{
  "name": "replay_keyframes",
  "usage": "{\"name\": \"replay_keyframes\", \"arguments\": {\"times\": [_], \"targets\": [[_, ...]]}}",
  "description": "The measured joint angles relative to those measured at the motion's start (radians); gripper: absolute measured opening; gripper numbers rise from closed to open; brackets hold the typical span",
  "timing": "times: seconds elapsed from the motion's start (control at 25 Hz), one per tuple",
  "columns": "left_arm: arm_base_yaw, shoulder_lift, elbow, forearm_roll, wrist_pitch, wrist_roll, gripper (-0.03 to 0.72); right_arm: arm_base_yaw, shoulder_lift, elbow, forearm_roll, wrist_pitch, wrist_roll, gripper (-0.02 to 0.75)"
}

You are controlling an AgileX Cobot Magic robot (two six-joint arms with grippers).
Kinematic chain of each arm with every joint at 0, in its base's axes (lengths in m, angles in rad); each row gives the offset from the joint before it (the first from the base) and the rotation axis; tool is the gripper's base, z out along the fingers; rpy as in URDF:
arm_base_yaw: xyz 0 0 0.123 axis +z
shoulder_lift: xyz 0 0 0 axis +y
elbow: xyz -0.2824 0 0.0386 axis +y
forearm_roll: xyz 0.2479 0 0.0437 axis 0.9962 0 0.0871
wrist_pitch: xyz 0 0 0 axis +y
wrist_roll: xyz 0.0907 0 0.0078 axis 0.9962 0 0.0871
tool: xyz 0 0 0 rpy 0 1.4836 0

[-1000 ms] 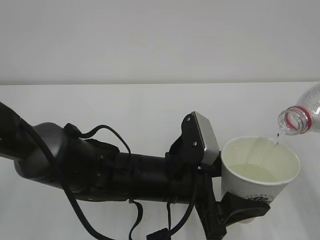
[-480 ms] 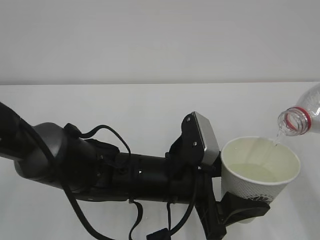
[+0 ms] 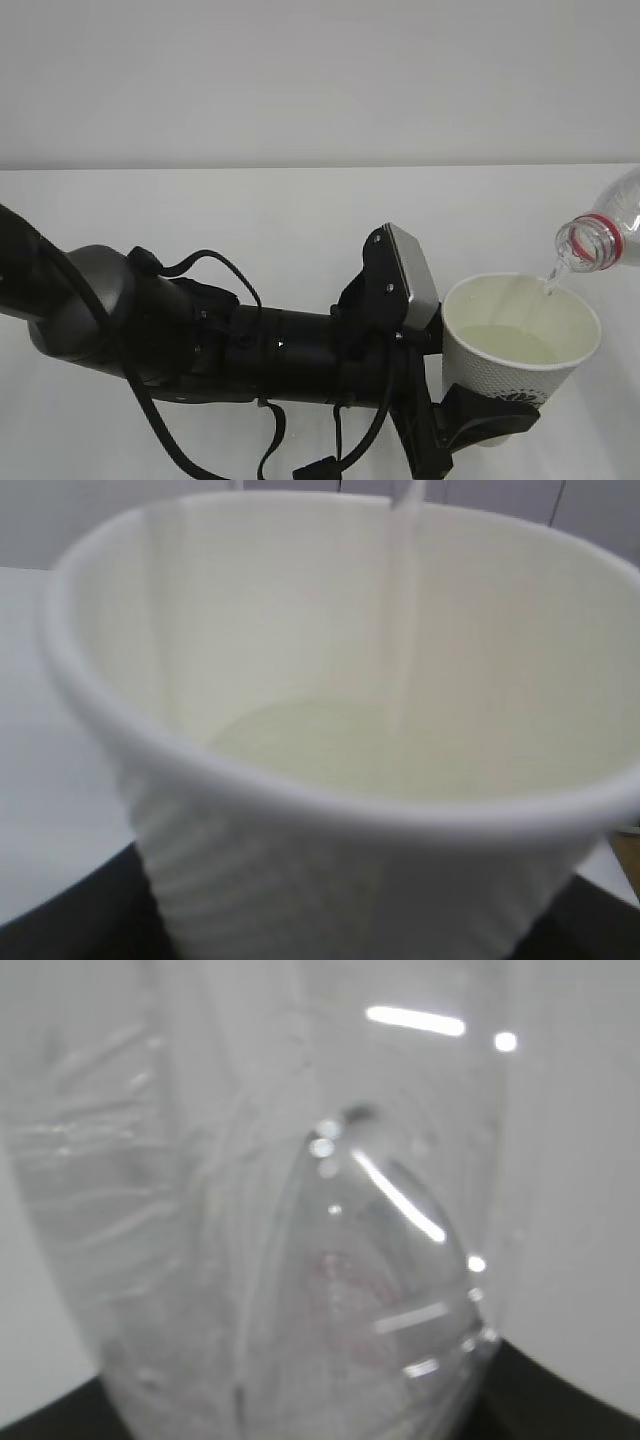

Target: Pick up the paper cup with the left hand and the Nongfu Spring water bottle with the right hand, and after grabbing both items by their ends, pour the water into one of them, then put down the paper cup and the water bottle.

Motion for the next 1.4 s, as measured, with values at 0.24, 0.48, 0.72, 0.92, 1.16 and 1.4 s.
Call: {"name": "replay_keyframes", "arguments": {"times": [0.24,0.48,0.72,0.92,1.16,1.4], "targets": [[0.0,0.0,0.0,0.0,0.0,0.0,0.529,0.0,0.0,0.0,0.0,0.0,-0.002,0.377],[0.0,0.0,0.0,0.0,0.0,0.0,0.529,0.0,0.0,0.0,0.0,0.0,-0.004,0.377],[0.0,0.0,0.0,0.0,0.0,0.0,0.529,0.0,0.0,0.0,0.0,0.0,-0.008,0.377],[0.0,0.0,0.0,0.0,0.0,0.0,0.529,0.0,0.0,0.0,0.0,-0.002,-0.008,0.377],[0.0,0.0,0.0,0.0,0.0,0.0,0.529,0.0,0.0,0.0,0.0,-0.003,-0.008,0.377],[0.0,0.0,0.0,0.0,0.0,0.0,0.529,0.0,0.0,0.0,0.0,-0.003,-0.01,0.377]]}}
